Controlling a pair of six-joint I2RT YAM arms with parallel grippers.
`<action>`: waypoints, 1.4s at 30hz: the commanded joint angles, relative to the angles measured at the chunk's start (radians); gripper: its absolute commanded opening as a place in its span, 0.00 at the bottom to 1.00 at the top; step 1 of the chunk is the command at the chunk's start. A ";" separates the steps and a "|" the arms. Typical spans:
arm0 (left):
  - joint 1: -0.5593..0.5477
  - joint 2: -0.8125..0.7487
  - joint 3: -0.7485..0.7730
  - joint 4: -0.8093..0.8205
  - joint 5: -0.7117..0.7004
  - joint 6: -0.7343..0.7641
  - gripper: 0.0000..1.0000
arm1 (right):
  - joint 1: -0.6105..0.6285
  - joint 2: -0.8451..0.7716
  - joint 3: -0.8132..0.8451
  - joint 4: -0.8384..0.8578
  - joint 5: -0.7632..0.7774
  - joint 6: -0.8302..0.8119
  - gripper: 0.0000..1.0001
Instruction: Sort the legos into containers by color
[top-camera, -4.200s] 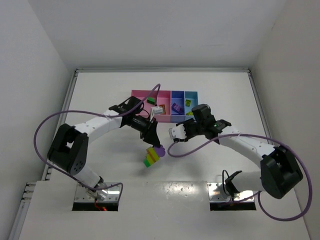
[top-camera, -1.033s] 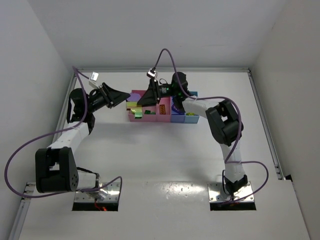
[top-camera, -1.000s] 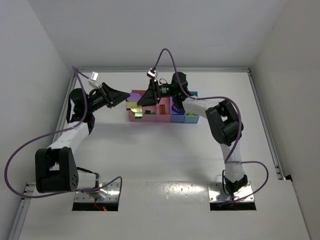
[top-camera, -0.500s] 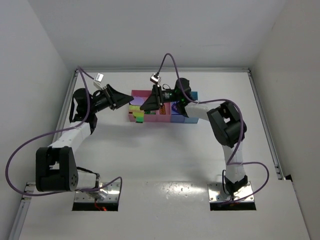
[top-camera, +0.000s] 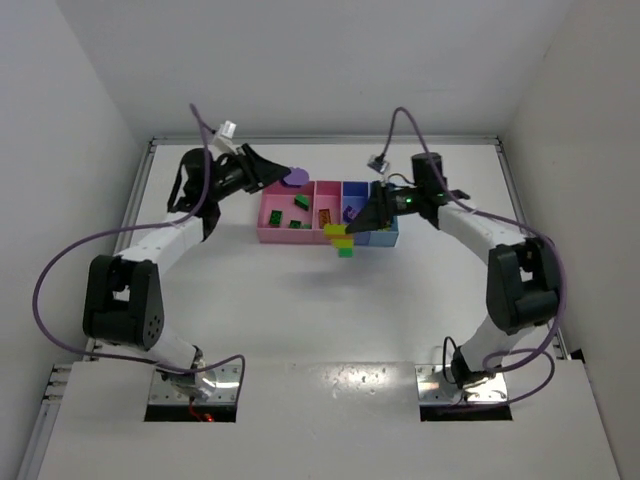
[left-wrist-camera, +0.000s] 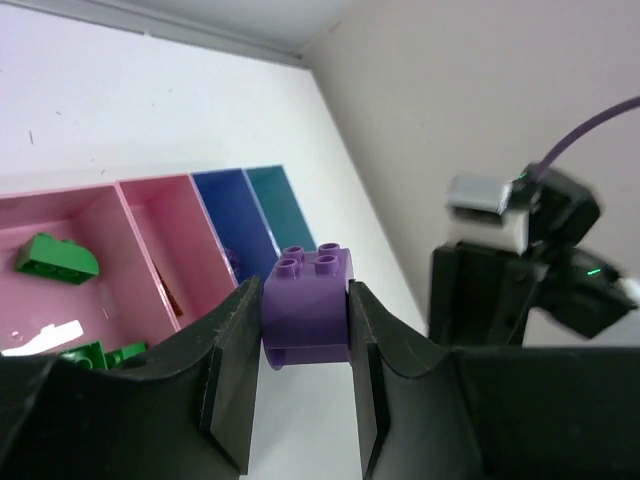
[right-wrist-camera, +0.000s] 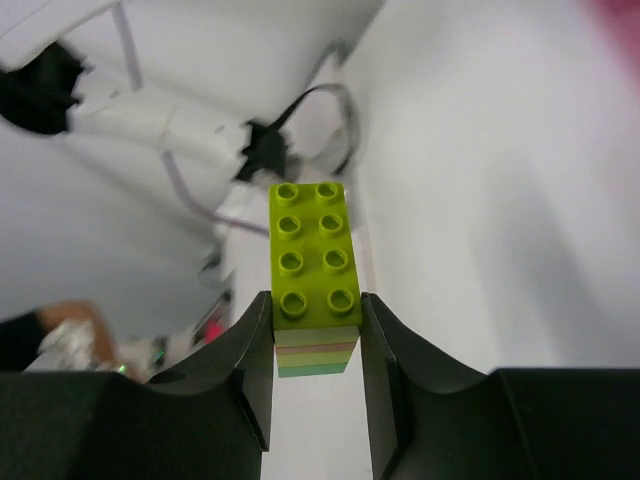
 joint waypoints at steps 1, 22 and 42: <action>-0.117 0.046 0.121 -0.148 -0.127 0.222 0.00 | -0.149 -0.090 0.031 -0.342 0.123 -0.351 0.00; -0.407 0.585 0.709 -0.539 -0.417 0.465 0.15 | -0.400 -0.282 -0.001 -0.350 0.453 -0.281 0.00; -0.344 0.291 0.258 0.264 0.244 0.001 0.70 | -0.449 -0.101 -0.164 0.397 0.194 0.441 0.00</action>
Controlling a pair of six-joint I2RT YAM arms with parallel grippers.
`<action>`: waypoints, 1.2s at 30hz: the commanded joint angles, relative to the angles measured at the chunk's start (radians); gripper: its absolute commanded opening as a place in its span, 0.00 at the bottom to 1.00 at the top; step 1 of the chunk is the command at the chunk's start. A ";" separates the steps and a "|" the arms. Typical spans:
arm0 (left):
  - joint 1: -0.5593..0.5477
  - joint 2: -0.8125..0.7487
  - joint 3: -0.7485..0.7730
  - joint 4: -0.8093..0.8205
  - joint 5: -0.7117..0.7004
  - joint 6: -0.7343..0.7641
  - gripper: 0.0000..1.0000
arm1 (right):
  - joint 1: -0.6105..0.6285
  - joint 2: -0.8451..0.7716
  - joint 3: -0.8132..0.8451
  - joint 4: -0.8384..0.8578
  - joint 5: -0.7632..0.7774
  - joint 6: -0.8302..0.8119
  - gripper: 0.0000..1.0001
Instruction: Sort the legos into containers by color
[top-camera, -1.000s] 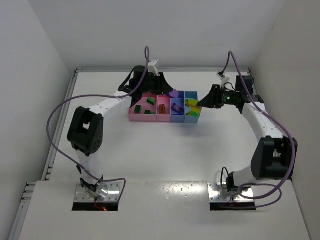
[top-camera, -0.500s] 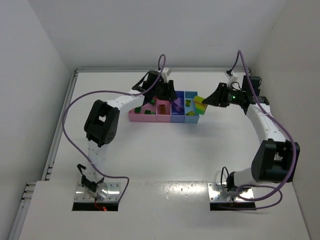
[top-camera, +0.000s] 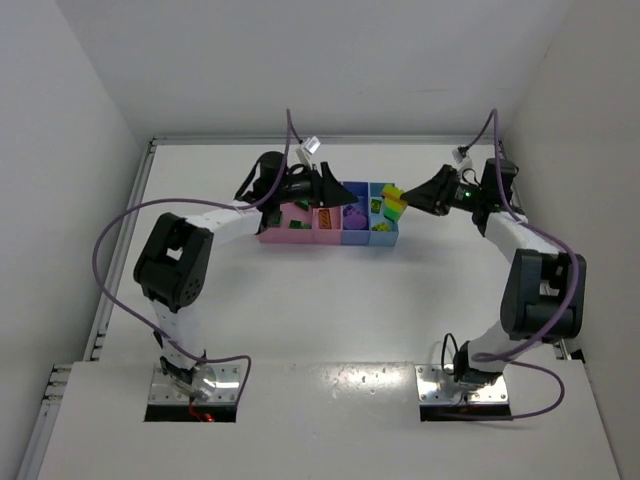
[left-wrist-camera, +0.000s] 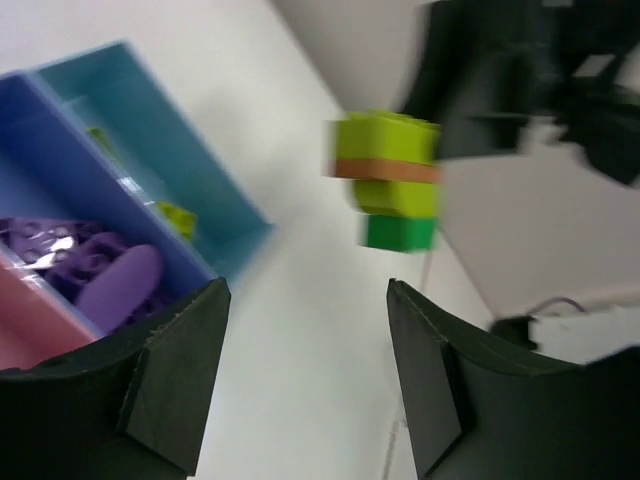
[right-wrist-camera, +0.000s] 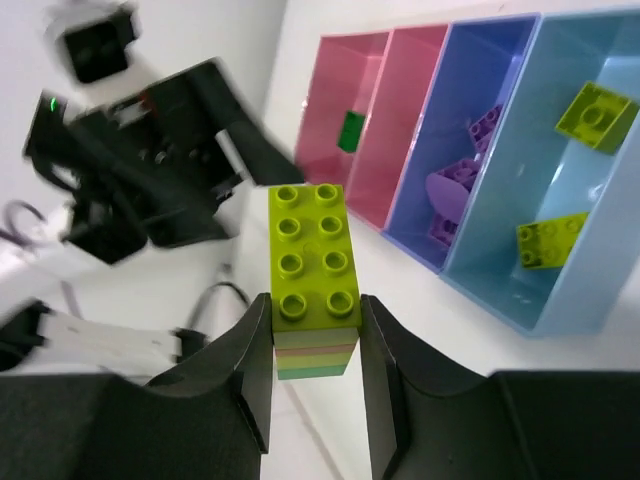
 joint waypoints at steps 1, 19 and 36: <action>-0.002 -0.138 -0.058 0.306 0.222 -0.150 0.69 | -0.008 0.049 -0.054 0.429 -0.103 0.376 0.00; -0.041 -0.138 -0.023 0.121 0.181 -0.044 0.72 | 0.136 0.078 0.071 0.568 -0.140 0.524 0.00; -0.041 -0.107 -0.015 0.240 0.219 -0.122 0.60 | 0.174 0.080 0.071 0.577 -0.151 0.506 0.00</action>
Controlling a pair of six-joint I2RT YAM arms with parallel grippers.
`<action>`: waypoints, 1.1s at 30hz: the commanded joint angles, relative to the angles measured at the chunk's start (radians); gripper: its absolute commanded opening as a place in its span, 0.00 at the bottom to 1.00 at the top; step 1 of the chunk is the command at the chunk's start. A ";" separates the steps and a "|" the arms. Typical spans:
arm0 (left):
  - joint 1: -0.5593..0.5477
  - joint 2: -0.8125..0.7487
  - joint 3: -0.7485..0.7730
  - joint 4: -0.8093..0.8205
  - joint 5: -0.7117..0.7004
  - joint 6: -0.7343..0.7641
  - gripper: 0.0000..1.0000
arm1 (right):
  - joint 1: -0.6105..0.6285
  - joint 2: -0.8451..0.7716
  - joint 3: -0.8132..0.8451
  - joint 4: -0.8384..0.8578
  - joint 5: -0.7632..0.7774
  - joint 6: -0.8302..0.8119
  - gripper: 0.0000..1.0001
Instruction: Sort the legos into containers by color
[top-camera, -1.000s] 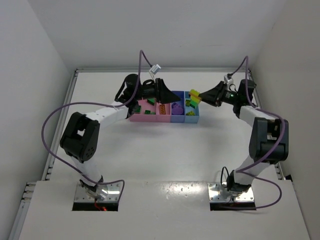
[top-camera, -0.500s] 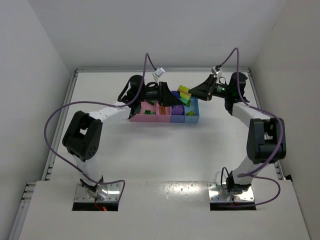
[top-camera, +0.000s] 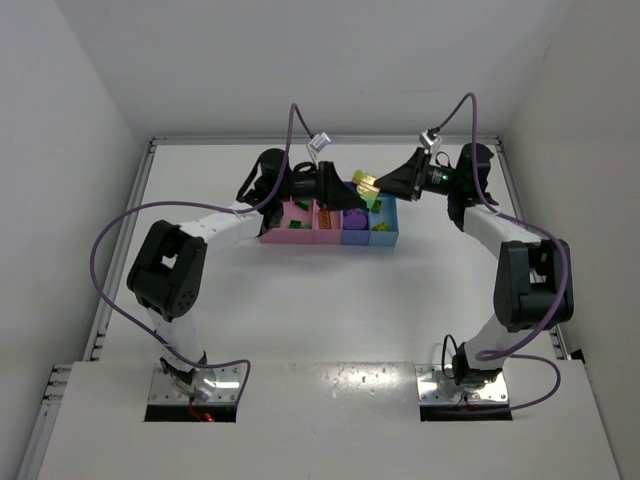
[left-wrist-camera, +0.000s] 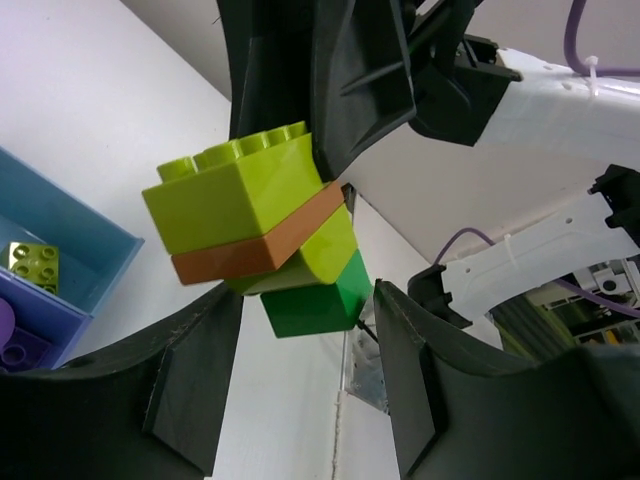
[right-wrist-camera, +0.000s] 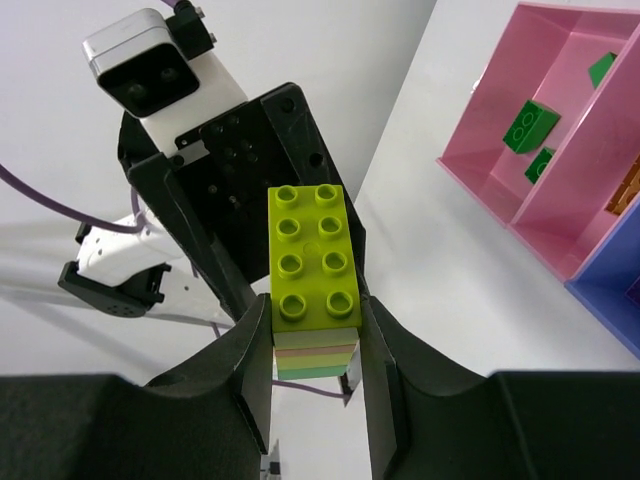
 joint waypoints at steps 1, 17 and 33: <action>-0.002 0.007 0.024 0.111 0.025 -0.027 0.60 | 0.020 -0.021 0.043 0.068 -0.018 -0.003 0.00; -0.011 -0.079 -0.089 0.050 0.043 0.040 0.00 | -0.021 0.065 0.176 0.104 0.009 -0.003 0.00; 0.231 -0.215 -0.128 -0.609 -0.648 0.414 0.26 | -0.020 0.085 0.165 0.005 0.009 -0.077 0.00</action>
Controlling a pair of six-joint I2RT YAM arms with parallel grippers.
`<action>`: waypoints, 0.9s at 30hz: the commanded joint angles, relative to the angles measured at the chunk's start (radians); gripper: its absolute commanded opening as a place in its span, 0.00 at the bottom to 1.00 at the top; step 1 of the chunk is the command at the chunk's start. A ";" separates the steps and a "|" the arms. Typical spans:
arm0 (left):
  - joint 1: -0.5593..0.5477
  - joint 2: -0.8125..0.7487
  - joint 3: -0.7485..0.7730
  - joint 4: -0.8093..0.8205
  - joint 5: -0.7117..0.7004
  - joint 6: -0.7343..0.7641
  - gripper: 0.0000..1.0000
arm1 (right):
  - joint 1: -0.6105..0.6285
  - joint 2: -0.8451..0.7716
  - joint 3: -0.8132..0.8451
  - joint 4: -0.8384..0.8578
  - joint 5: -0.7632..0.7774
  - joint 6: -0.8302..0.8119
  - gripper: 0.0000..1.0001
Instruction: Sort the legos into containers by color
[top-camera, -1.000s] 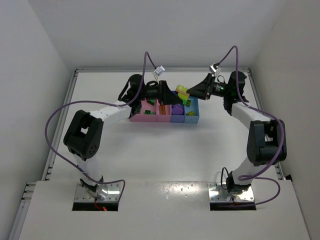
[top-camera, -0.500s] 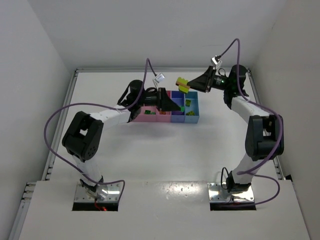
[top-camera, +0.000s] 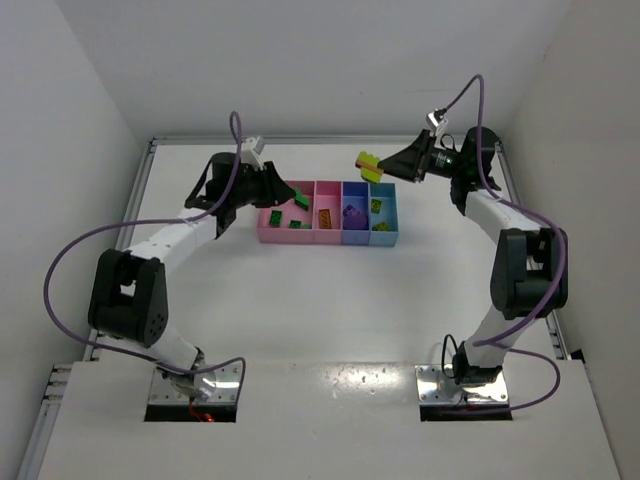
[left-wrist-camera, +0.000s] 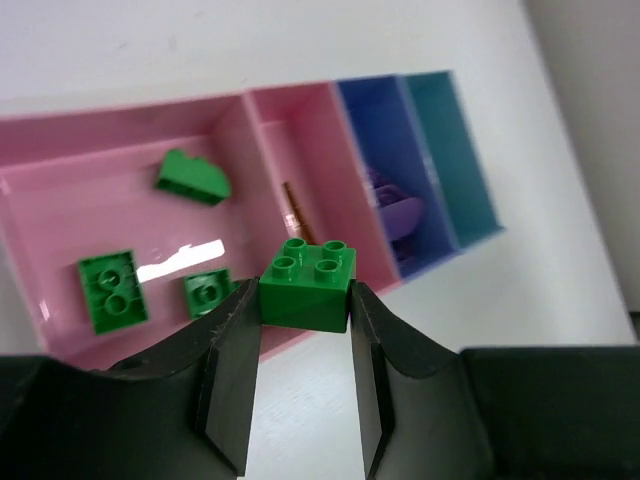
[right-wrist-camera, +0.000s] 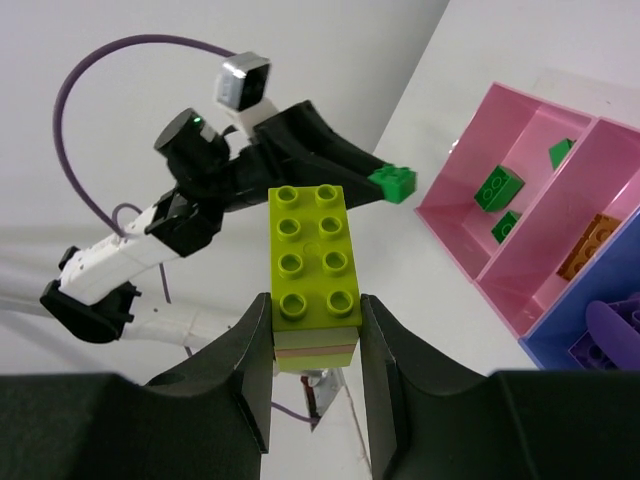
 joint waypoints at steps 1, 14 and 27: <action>-0.012 0.054 0.034 -0.123 -0.165 0.066 0.30 | 0.010 -0.004 0.007 0.008 0.001 -0.046 0.00; 0.042 0.114 -0.073 0.605 0.384 -0.450 0.75 | 0.030 -0.004 -0.004 -0.001 -0.048 -0.046 0.00; -0.135 0.136 0.074 0.765 0.458 -0.584 0.75 | 0.138 0.006 0.001 0.039 -0.020 -0.004 0.00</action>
